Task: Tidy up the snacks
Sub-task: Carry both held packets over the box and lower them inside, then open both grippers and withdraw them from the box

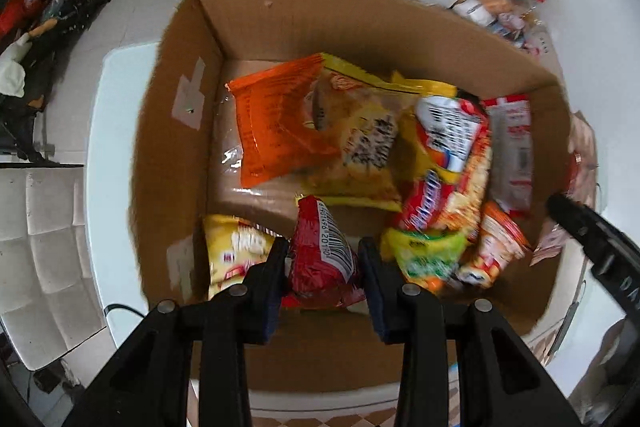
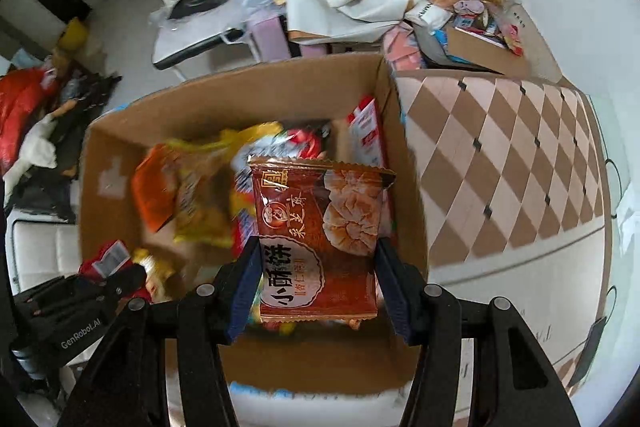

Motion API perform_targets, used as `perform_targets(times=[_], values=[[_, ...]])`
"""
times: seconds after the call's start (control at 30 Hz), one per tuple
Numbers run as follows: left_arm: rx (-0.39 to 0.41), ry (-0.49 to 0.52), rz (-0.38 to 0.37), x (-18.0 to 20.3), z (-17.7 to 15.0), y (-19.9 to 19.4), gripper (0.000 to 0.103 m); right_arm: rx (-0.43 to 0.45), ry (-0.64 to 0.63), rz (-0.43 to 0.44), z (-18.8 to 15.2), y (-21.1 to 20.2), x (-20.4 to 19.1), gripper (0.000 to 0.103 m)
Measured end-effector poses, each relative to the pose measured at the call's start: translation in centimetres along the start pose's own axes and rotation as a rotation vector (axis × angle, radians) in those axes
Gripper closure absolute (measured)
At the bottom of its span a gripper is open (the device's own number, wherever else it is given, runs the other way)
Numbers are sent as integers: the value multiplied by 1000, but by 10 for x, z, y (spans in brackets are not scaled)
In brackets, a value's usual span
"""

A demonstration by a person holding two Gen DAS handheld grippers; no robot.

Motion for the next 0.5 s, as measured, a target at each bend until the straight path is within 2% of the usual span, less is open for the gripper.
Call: perform_targets(times=[0.13, 0.4, 0.5], values=[[-36, -6, 18, -5, 12, 19, 70, -23, 17, -25, 24, 27, 4, 44], [-67, -12, 37, -7, 19, 36, 69, -48, 32, -46, 44, 57, 9, 44], [-89, -22, 45, -9, 19, 43, 67, -77, 12, -24, 50, 68, 6, 44]])
Point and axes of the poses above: each gripper's, at about its wrist camera, not at the fingertips, and y roughly the way its jaws point, x to its right, z to its top, the point moved 1 cm from there along y, roughly the way its jaws point, and after that the axes turned 5 degrees about -z, right-handed, at the moved point
